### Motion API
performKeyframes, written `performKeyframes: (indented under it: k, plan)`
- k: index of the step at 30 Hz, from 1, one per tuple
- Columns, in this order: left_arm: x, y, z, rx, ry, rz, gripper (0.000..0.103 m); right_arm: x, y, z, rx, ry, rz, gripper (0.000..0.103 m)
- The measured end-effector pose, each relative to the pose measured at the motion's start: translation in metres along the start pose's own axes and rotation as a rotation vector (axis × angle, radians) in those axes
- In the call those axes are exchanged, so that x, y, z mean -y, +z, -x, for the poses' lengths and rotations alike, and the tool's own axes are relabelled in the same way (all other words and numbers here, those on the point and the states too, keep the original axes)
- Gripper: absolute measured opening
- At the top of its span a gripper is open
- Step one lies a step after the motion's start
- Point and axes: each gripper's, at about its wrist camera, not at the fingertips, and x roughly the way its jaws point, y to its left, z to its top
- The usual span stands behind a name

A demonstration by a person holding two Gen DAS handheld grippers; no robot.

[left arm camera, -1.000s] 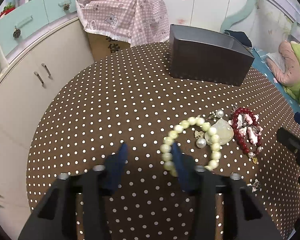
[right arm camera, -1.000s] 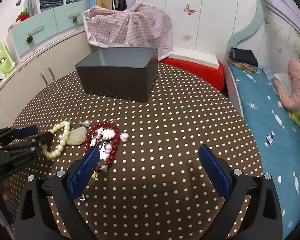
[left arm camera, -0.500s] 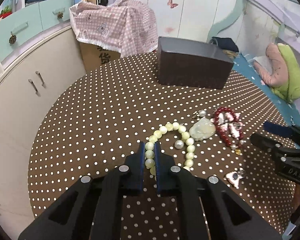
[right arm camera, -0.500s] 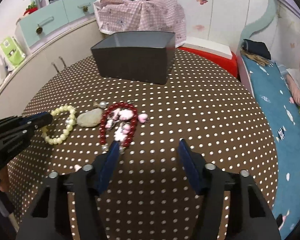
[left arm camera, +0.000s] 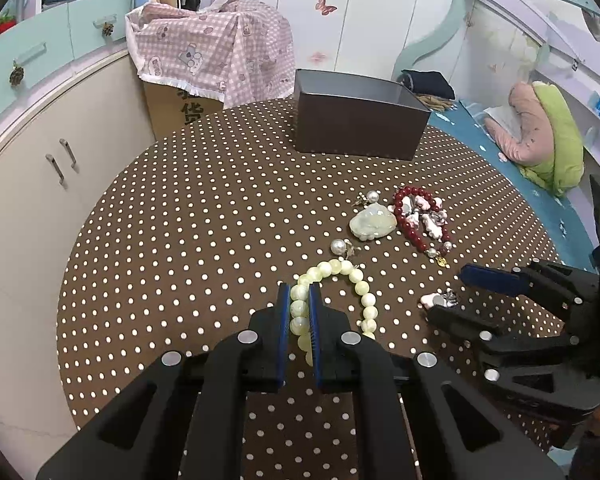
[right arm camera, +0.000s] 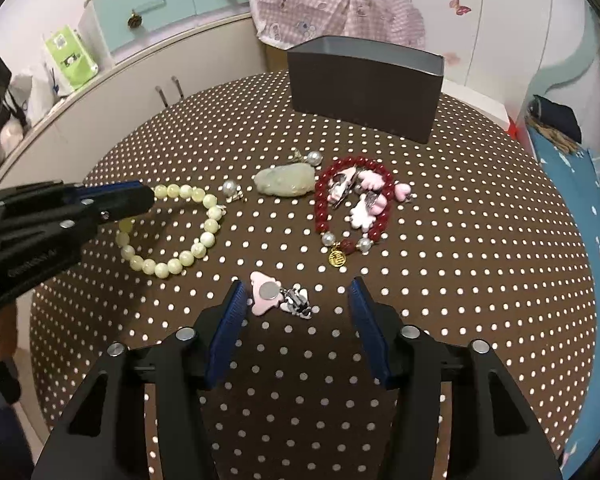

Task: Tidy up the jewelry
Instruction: 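Carry the green bracelet into the grey box with the left tool while the right tool grasps a pink charm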

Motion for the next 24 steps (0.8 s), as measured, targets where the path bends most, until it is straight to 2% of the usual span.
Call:
performKeyframes:
  k: [1,4,13,16,24]
  plan:
    - [0.0,-0.001,0.001,0.0,-0.008,0.006,0.008,0.0,0.0,-0.001,0.001,-0.002,0.002,0.034]
    - [0.002,0.0,0.005,0.007,-0.028,0.011,0.008,-0.005,0.0,-0.005,0.009,-0.004,0.012,0.024]
    - [0.01,0.011,0.015,0.041,-0.076,0.003,0.008,0.006,0.0,0.003,0.034,0.012,-0.019,0.023]
    - [0.014,0.021,0.022,0.064,-0.118,0.0,0.008,0.012,0.007,0.013,0.059,0.023,-0.023,0.023]
    - [0.026,0.07,0.049,0.186,-0.135,-0.067,0.008,0.041,0.051,0.042,0.172,0.047,-0.061,0.023]
